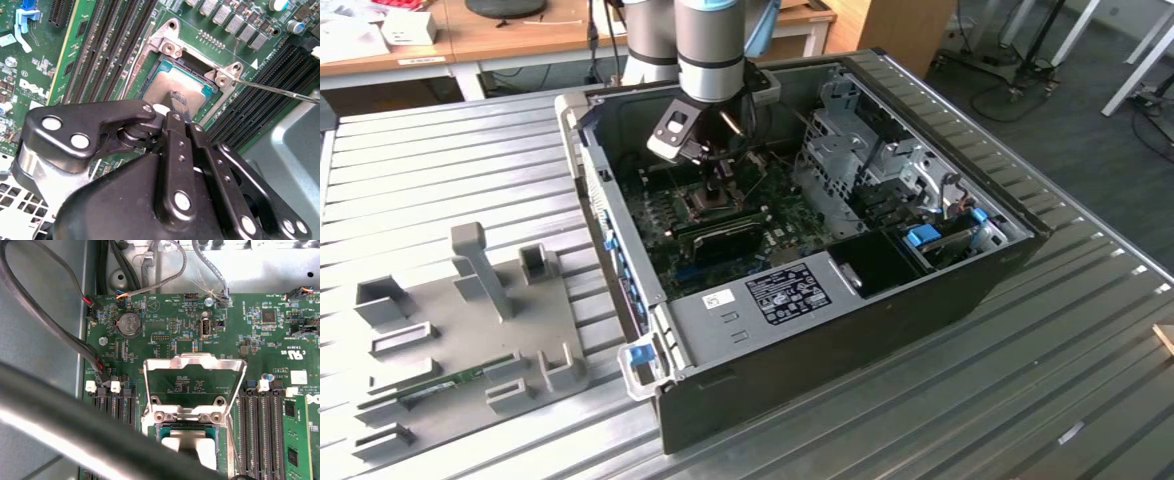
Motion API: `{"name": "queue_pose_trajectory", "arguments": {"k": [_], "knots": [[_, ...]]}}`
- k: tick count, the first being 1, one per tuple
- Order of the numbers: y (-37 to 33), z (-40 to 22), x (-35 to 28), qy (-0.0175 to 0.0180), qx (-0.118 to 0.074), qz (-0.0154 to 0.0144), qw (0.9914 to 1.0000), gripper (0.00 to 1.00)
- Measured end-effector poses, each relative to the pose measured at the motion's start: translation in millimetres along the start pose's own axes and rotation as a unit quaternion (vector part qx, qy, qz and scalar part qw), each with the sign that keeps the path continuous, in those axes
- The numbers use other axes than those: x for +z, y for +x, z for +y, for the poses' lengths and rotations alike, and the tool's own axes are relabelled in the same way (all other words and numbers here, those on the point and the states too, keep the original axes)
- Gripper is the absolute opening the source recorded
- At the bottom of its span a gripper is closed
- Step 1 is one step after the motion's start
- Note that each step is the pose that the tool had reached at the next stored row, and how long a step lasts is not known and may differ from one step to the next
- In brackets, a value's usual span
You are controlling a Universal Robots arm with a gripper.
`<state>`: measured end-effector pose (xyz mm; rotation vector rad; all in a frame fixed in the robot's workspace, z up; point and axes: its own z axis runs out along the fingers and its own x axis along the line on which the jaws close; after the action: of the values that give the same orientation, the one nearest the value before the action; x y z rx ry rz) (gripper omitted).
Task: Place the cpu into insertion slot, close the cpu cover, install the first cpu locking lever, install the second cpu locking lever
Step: 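Place the cpu into insertion slot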
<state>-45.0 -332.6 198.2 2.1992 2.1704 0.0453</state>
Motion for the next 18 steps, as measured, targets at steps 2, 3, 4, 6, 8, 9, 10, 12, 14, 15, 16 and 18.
{"name": "queue_pose_trajectory", "arguments": {"k": [2, 3, 4, 6, 8, 9, 10, 12, 14, 15, 16, 18], "knots": [[0.0, 0.0, 0.0, 0.0000, 0.000, 0.0000, 1.00000, 0.10], [0.0, 0.0, 0.0, 0.0000, 0.000, 0.0000, 1.00000, 0.10], [0.0, 0.0, 0.1, 0.0000, 0.000, 0.0000, 1.00000, 0.10], [0.0, 0.0, 0.1, -0.0001, 0.000, 0.0001, 1.00000, 0.10], [0.1, 0.1, -0.4, -0.0003, 0.000, 0.0003, 1.00000, 0.10], [0.1, 0.2, -0.8, -0.0004, 0.000, 0.0005, 1.00000, 0.10], [0.2, 0.3, -1.3, -0.0006, 0.000, 0.0007, 1.00000, 0.10], [0.0, 0.3, -3.5, -0.0002, 0.000, 0.0002, 1.00000, 0.10], [0.0, 0.4, -5.9, -0.0002, 0.000, 0.0002, 1.00000, 0.10], [-0.1, 0.5, -7.2, -0.0001, 0.000, 0.0001, 1.00000, 0.10], [-0.1, 0.5, -8.5, -0.0001, 0.000, 0.0002, 1.00000, 0.10], [-0.2, 0.7, -11.1, -0.0001, 0.000, 0.0001, 1.00000, 0.10]]}}
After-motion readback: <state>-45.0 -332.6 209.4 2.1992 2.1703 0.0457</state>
